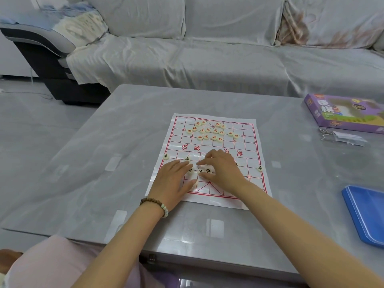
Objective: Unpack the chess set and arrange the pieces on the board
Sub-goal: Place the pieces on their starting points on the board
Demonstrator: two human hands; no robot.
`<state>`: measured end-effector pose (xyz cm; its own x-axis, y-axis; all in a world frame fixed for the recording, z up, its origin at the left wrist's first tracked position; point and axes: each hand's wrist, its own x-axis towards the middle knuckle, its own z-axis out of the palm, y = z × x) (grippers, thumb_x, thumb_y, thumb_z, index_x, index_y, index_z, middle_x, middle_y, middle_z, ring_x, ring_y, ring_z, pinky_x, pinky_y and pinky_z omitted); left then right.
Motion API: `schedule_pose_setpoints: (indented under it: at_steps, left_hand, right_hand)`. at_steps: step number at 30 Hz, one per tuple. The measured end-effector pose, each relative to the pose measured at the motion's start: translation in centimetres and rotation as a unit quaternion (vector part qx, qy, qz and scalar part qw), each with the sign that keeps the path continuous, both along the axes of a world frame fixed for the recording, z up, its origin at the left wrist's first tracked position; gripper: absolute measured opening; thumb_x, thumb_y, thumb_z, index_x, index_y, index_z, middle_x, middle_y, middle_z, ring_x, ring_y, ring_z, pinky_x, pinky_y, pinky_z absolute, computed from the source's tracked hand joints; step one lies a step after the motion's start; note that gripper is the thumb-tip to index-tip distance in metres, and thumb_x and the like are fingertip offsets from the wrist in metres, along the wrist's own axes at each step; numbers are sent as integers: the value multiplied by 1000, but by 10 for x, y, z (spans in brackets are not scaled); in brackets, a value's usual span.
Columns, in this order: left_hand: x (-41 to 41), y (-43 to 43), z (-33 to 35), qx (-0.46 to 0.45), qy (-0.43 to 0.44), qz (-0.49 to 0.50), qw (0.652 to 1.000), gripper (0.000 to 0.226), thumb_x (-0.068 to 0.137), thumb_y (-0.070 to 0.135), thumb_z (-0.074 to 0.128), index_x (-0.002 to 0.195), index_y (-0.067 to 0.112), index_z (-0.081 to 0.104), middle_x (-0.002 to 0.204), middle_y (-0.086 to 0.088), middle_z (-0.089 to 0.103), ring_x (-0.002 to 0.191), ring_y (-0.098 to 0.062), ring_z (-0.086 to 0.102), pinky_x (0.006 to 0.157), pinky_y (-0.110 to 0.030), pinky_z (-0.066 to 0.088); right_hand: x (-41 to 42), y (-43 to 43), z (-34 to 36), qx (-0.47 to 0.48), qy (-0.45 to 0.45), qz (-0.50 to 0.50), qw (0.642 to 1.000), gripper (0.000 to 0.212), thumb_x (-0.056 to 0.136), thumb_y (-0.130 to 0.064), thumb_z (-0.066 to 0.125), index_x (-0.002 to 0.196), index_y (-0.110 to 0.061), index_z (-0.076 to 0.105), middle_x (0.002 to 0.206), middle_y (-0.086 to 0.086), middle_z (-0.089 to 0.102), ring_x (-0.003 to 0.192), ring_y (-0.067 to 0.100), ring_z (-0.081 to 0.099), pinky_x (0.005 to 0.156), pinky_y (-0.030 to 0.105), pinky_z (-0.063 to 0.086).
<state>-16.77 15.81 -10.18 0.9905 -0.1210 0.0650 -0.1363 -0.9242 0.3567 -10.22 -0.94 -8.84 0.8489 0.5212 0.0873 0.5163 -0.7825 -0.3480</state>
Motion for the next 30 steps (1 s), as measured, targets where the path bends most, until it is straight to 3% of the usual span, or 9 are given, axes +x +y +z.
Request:
schedule_pose_setpoints:
  at_steps: [5, 8, 11, 14, 20, 23, 30]
  left_hand:
    - [-8, 1, -7, 20, 28, -38, 999, 77, 80, 65, 1, 143, 30, 28, 152, 12, 22, 143, -10, 6, 112, -25, -7]
    - [-7, -1, -11, 6, 10, -43, 999, 59, 90, 60, 27, 140, 30, 34, 150, 11, 28, 142, -11, 12, 112, -23, -5]
    - [-3, -5, -10, -22, -12, -35, 999, 48, 91, 45, 49, 135, 29, 42, 140, 9, 42, 134, -12, 28, 109, -19, 9]
    - [1, -10, -6, -28, -12, -31, 999, 43, 90, 41, 53, 131, 28, 49, 128, 8, 51, 121, -11, 40, 102, -21, 26]
    - [7, -21, -5, -97, 27, -16, 995, 38, 89, 33, 59, 126, 27, 54, 117, 7, 57, 106, -10, 50, 89, -15, 36]
    - [11, -29, -1, -107, 27, -14, 994, 38, 88, 29, 60, 125, 24, 55, 114, 4, 59, 101, -12, 53, 92, -21, 43]
    - [13, -36, 3, -120, 31, -7, 992, 36, 86, 31, 62, 121, 26, 56, 111, 5, 58, 99, -12, 53, 91, -25, 47]
  right_hand:
    - [-1, -5, -1, 23, -18, -12, 1000, 25, 86, -39, 62, 108, -30, 67, 113, -6, 57, 107, 13, 46, 94, 28, 26]
    - [-10, -20, 3, 82, -23, -55, 995, 25, 83, -41, 65, 104, -29, 69, 107, -11, 59, 102, 8, 47, 91, 25, 27]
    - [-21, -43, 1, 102, -15, -77, 992, 25, 80, -43, 67, 99, -28, 69, 101, -13, 60, 98, 5, 48, 92, 24, 28]
    - [-28, -69, -7, 110, -20, -109, 988, 21, 79, -41, 70, 95, -28, 68, 96, -13, 62, 92, 5, 50, 90, 25, 34]
    - [-33, -90, -14, 107, 1, -150, 983, 20, 80, -32, 71, 98, -24, 71, 85, -11, 62, 81, 5, 51, 83, 25, 39]
    - [-32, -89, -15, 95, 11, -143, 985, 21, 81, -33, 70, 100, -25, 70, 89, -9, 64, 84, 6, 52, 87, 31, 43]
    - [-33, -77, -10, 92, -4, -121, 988, 22, 80, -41, 69, 99, -30, 67, 103, -11, 61, 99, 8, 52, 91, 23, 32]
